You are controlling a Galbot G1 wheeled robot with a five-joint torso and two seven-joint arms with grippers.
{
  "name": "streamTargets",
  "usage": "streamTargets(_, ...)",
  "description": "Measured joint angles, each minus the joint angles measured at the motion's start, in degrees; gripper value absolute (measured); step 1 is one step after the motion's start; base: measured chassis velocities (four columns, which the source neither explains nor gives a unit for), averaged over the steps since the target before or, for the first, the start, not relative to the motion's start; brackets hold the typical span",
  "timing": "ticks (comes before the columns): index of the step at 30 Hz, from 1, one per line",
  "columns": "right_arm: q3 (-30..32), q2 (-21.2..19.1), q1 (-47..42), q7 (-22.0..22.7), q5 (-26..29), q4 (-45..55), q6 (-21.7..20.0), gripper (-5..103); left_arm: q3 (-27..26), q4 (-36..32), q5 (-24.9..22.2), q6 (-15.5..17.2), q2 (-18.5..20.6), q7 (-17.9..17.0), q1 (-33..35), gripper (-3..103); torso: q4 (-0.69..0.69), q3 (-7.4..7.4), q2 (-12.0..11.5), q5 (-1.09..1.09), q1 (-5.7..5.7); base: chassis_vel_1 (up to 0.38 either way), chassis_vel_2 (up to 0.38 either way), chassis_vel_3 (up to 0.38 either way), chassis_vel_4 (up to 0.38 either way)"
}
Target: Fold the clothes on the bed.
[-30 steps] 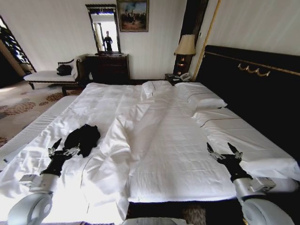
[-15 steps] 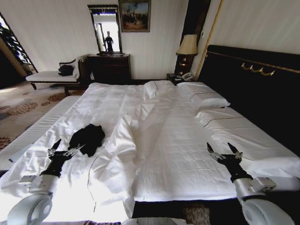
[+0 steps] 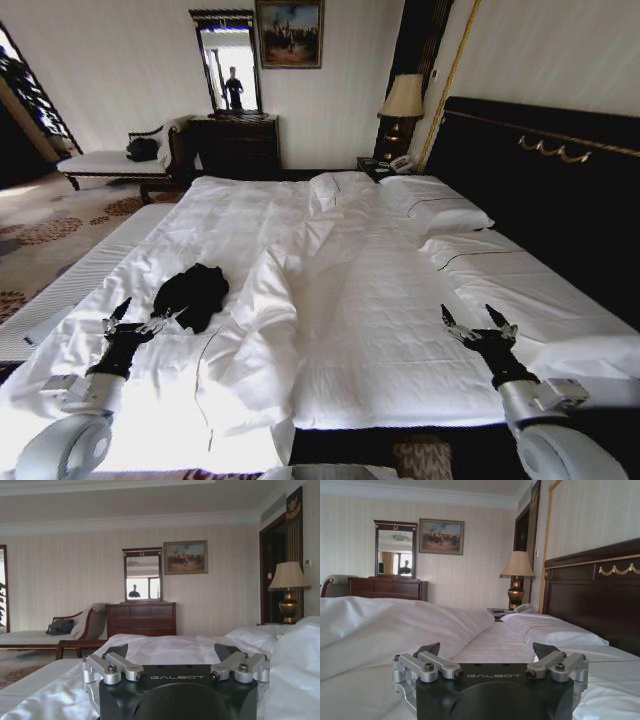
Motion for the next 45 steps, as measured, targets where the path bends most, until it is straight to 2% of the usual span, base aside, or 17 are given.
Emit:
streamTargets(8,0.1,0.0,-0.1,-0.1,0.0,0.1,0.0,100,0.0,0.0,0.0,0.0,0.0,0.0,0.0,99,0.02,0.00,0.0,-0.05,0.00,0.203,0.201,-0.194,-0.201)
streamTargets(12,0.1,0.0,-0.2,-0.1,0.0,0.2,0.0,100,0.0,0.0,0.0,-0.1,-0.1,0.0,0.0,99,-0.02,-0.01,0.0,-0.03,0.00,0.192,0.204,-0.192,-0.188)
streamTargets(45,0.1,0.2,-0.4,-0.1,0.1,0.7,-0.3,100,0.3,-0.2,0.1,-0.2,-0.2,0.0,0.4,99,-0.01,0.00,0.0,-0.01,0.00,0.181,0.176,-0.184,-0.181)
